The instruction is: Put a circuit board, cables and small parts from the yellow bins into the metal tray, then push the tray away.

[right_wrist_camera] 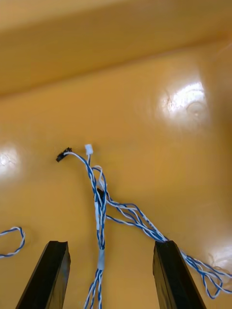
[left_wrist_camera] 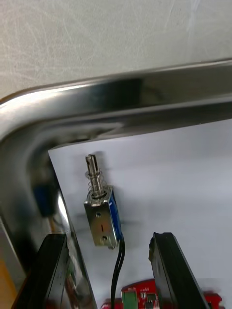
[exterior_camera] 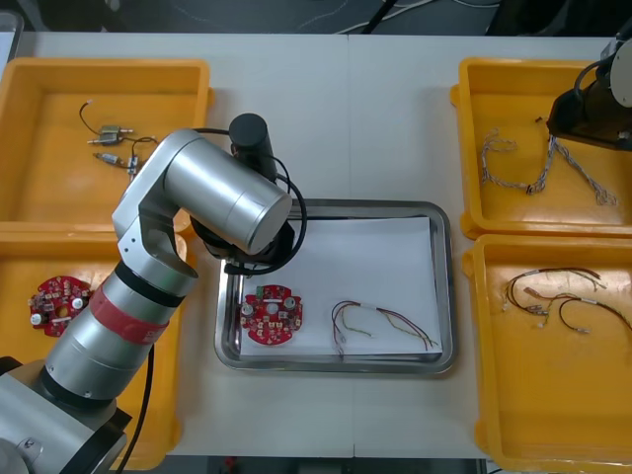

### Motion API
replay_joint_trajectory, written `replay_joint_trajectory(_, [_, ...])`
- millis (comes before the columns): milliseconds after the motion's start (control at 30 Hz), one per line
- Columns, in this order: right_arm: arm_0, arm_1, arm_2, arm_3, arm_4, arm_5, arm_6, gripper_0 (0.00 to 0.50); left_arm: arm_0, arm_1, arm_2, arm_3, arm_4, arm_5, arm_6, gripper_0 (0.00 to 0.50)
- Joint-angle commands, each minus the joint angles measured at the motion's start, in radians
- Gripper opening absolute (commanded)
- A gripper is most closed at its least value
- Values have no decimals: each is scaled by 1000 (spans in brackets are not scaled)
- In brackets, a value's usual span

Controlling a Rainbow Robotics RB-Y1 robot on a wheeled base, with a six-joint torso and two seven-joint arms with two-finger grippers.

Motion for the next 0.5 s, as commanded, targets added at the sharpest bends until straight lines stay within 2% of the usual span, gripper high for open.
replay_joint_trajectory(33, [-52,-51,-31,-8,-15,40,54,500,2,-25,28,-100,43,72,-74,500])
replay_joint_trajectory(167, [-50,-49,-31,-1,-27,62,60,500,-20,-25,57,-155,90,135,-60,500])
replay_joint_trajectory(333, [-56,-45,-30,78,-95,42,77,500,-53,-17,101,-231,142,175,-38,500])
replay_joint_trajectory(500, [-98,-43,-30,163,-109,40,154,500,-104,32,193,-290,224,175,-20,500])
